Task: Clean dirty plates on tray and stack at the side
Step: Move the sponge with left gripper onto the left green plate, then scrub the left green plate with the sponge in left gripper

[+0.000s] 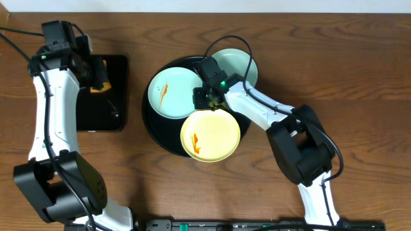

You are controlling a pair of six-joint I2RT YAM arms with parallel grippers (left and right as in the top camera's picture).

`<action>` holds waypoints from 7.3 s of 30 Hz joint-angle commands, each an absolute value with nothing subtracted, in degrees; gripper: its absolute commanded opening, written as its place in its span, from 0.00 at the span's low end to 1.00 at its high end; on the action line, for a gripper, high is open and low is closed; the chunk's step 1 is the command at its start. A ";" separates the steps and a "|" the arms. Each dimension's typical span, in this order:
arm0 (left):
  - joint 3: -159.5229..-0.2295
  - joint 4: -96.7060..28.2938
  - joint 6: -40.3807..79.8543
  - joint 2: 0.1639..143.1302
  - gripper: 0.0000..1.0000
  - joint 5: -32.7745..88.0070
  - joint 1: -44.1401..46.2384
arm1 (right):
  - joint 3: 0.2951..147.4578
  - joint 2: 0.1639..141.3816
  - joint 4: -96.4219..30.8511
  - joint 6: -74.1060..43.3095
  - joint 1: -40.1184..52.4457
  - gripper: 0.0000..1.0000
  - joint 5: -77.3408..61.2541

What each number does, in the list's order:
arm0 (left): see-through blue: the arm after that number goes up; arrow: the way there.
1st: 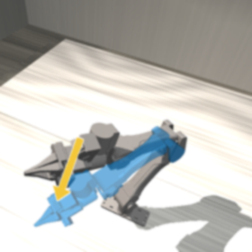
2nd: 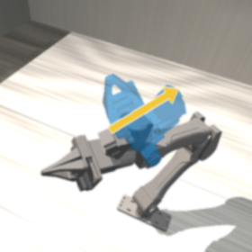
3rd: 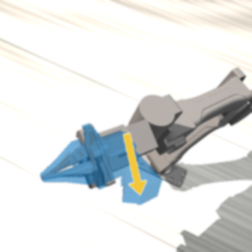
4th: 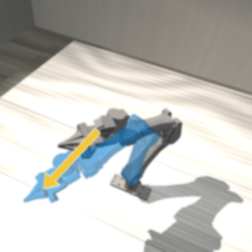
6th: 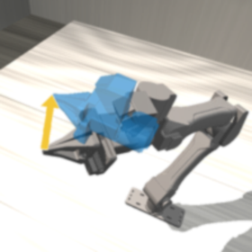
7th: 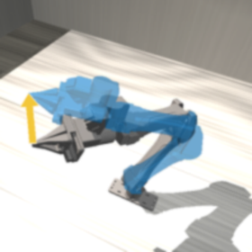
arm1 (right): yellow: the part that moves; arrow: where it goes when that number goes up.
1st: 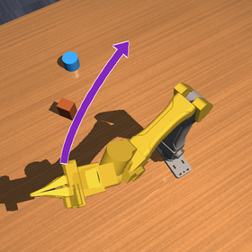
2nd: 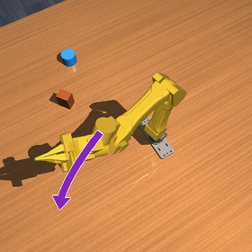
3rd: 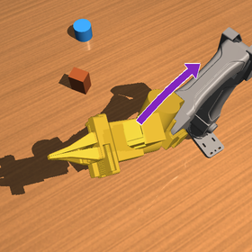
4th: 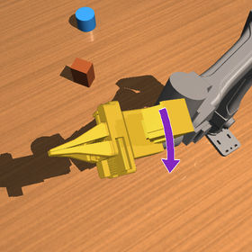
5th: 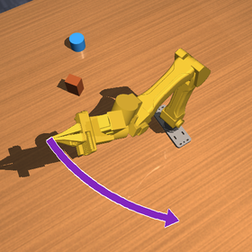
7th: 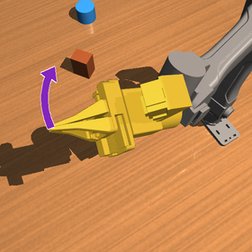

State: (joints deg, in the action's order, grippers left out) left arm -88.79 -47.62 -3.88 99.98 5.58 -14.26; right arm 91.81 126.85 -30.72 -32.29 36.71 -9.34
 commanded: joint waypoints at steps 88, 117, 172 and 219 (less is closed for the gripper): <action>-70.15 -37.23 14.39 111.04 0.07 26.81 5.19 | 92.55 130.78 -30.02 -35.94 37.58 0.01 -7.16; -70.63 -42.04 16.78 111.11 0.07 17.50 5.21 | 92.58 130.78 -30.02 -35.94 37.58 0.01 -7.77; -70.61 -32.91 19.11 111.24 0.07 11.49 5.21 | 92.55 135.26 -31.11 -40.25 37.04 0.38 -20.01; -70.54 -33.30 17.82 111.24 0.07 11.29 5.21 | 92.55 136.35 -30.24 -40.25 36.47 0.40 -19.90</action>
